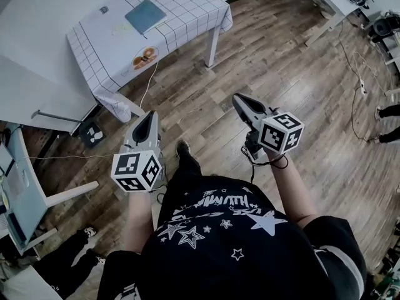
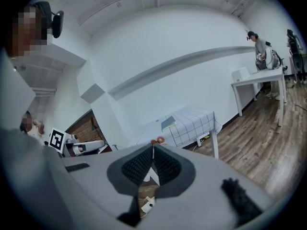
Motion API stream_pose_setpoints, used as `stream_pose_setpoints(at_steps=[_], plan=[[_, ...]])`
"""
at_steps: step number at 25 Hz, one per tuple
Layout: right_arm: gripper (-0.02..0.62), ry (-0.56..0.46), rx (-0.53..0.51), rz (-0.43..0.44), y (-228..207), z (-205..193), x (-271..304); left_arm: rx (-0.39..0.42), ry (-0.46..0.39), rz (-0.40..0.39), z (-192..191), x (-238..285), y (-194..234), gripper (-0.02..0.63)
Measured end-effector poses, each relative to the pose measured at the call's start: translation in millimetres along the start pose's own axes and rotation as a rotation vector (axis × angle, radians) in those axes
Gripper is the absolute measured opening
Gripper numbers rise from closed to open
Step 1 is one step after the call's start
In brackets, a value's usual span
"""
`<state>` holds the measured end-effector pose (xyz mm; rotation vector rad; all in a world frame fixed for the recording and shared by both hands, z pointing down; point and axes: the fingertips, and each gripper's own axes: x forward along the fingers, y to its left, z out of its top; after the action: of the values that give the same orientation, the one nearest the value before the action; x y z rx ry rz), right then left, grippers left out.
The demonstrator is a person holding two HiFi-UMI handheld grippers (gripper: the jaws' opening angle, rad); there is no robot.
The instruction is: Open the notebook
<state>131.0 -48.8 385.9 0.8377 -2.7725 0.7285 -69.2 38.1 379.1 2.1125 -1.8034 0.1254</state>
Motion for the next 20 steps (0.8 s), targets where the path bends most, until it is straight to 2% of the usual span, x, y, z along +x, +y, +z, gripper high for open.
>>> stream_pose_setpoints(at_steps=[8,15,20], plan=[[0.017,-0.001,-0.032,0.025,-3.4,48.0,83.1,-0.023,-0.010,0.025,29.3,41.0,62.1,0.008],[0.017,0.018,-0.048,0.031,0.2,68.5,143.9,-0.053,-0.033,0.054,53.2,61.2,125.3,0.008],[0.017,0.022,-0.068,0.025,5.9,82.7,184.1,-0.039,-0.034,0.031,64.6,76.9,157.2,0.008]])
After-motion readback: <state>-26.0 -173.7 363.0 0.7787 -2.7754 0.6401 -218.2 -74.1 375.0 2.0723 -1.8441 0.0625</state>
